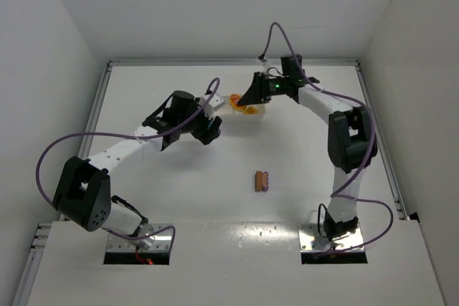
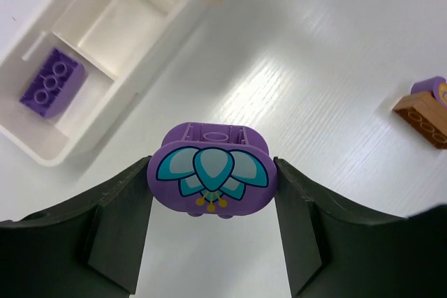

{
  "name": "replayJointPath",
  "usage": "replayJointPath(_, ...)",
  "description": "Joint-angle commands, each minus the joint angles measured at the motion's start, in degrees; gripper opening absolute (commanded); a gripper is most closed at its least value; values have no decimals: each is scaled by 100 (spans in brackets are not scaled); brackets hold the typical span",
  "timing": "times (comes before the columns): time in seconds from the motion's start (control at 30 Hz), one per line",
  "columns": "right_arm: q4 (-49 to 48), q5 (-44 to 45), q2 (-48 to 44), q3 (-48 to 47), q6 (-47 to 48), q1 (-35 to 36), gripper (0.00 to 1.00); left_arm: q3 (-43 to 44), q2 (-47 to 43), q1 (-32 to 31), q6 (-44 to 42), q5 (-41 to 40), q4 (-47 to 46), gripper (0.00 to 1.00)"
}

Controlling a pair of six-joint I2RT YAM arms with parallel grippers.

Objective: Sort the legos into containers by color

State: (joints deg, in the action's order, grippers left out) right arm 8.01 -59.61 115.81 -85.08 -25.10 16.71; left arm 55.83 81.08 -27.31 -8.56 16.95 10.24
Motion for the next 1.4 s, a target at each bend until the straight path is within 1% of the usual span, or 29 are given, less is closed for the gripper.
replayJointPath(0.0, 129, 1095, -515, -193, 443, -467, 0, -99, -171, 15, -32, 36, -40, 21)
replayJointPath(0.03, 348, 1458, -568, -193, 749, -528, 0, -99, -171, 15, -32, -33, -40, 21)
replayJointPath(0.07, 350, 2027, -620, -89, 866, -528, 0, -99, -171, 15, -32, -34, -40, 21)
replayJointPath(0.13, 403, 2549, -691, 26, 1086, -528, 0, -47, -171, 15, -85, -34, -40, 21)
replayJointPath(0.17, 455, 3039, -691, 113, 1165, -467, 0, -46, -171, 15, -85, -86, -40, 21)
replayJointPath(0.2, 517, 3209, -691, 114, 1357, -406, 0, 23, -171, 15, -85, -87, -40, 21)
replayJointPath(0.27, 517, 3656, -691, 114, 1447, -353, 0, 94, -119, 15, -85, -148, -40, 21)
replayJointPath(0.3, 517, 3659, -630, 114, 1516, -353, 0, 155, -119, 15, -85, -148, -40, 21)
replayJointPath(0.43, 640, 4176, -402, -18, 1710, -291, 0, 314, 21, 77, -85, -332, -40, 21)
replayJointPath(0.47, 640, 4229, -306, -18, 1710, -239, 0, 453, 74, 146, -33, -333, -40, 21)
replayJointPath(0.57, 754, 4405, -156, -149, 1842, -186, 17, 612, 197, 209, 38, -333, -40, 21)
replayJointPath(0.6, 755, 4406, -77, -228, 1842, -186, 28, 717, 198, 261, 91, -333, -40, 21)
replayJointPath(0.63, 807, 4589, -76, -229, 1842, -125, 35, 779, 276, 331, 91, -280, -40, 21)
replayJointPath(0.7, 807, 4651, -23, -281, 1895, -72, 48, 989, 478, 384, 152, -280, -40, 21)
replayJointPath(0.77, 807, 4652, 38, -281, 1895, -71, 55, 1209, 758, 454, 205, -332, -40, 21)
replayJointPath(0.8, 807, 4652, 38, -281, 1895, -71, 55, 1280, 760, 455, 205, -333, -40, 21)
replayJointPath(0.83, 807, 4652, 38, -281, 1895, -71, 60, 1359, 969, 524, 205, -411, -40, 21)
replayJointPath(0.9, 807, 4652, 38, -281, 1895, -71, 63, 1587, 1199, 577, 337, -412, -40, 21)
replayJointPath(1.07, 807, 4442, -286, -168, 1781, -71, 63, 2080, 2006, 683, 547, -666, -40, 21)
replayJointPath(1.13, 807, 4310, -436, -89, 1781, -71, 63, 2186, 2209, 683, 610, -798, 21, 27)
replayJointPath(1.27, 755, 4143, -690, 184, 1781, -71, 63, 2361, 2570, 736, 821, -1000, 75, 43)
replayJointPath(1.3, 755, 4081, -691, 245, 1781, -71, 63, 2362, 2623, 736, 881, -1001, 75, 44)
replayJointPath(1.37, 693, 4081, -849, 421, 1781, -71, 63, 2476, 2703, 788, 943, -1141, 75, 44)
